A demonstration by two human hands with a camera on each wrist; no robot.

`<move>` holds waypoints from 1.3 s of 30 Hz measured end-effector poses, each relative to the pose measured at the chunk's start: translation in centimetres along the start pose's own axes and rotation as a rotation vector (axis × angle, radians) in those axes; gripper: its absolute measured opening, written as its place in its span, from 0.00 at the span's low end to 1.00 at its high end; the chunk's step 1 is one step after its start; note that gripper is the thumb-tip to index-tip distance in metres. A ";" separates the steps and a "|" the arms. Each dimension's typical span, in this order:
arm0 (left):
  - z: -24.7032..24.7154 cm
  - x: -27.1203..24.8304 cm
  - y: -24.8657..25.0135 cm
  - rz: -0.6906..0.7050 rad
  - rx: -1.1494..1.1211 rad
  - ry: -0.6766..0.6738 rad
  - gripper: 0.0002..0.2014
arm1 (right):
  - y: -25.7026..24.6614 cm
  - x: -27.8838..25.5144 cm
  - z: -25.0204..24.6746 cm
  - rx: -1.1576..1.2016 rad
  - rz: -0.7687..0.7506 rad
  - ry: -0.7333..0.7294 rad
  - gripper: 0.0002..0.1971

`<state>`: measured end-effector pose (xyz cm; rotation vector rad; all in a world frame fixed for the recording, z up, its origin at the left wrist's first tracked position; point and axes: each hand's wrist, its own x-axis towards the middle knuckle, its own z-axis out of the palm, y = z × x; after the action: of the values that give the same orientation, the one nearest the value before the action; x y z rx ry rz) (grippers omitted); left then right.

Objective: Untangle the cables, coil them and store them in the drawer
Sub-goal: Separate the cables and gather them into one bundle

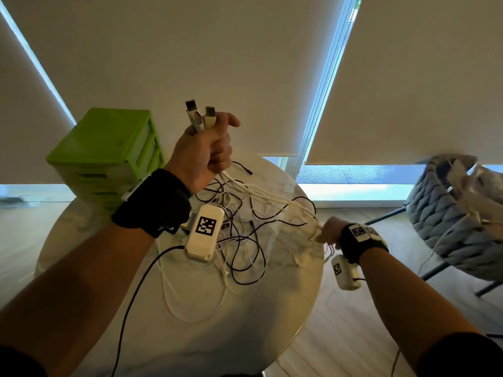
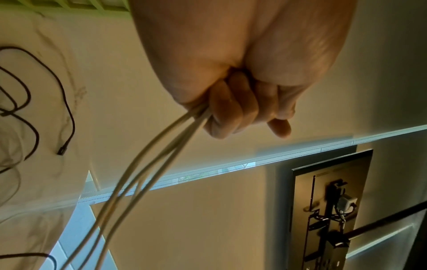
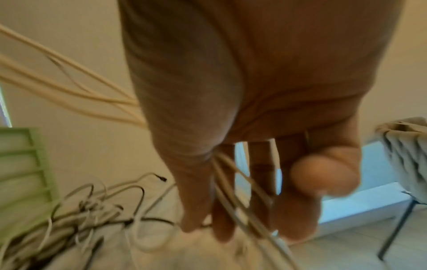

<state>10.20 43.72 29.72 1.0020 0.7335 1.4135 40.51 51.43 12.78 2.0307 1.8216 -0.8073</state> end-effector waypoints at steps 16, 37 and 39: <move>-2.8 -0.2 -1.6 -0.161 0.202 0.096 0.13 | -7.7 2.6 4.4 0.417 -0.255 -0.098 0.14; -4.2 0.9 -4.4 -0.318 0.197 0.152 0.13 | -0.3 2.1 -0.9 0.722 0.233 0.607 0.19; -4.2 1.0 -4.8 -0.332 0.207 0.163 0.15 | 0.1 1.4 -0.8 0.650 0.252 0.429 0.17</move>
<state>8.70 45.71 23.78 0.8796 1.1307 1.1538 40.85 52.95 12.55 2.9695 1.5612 -1.0462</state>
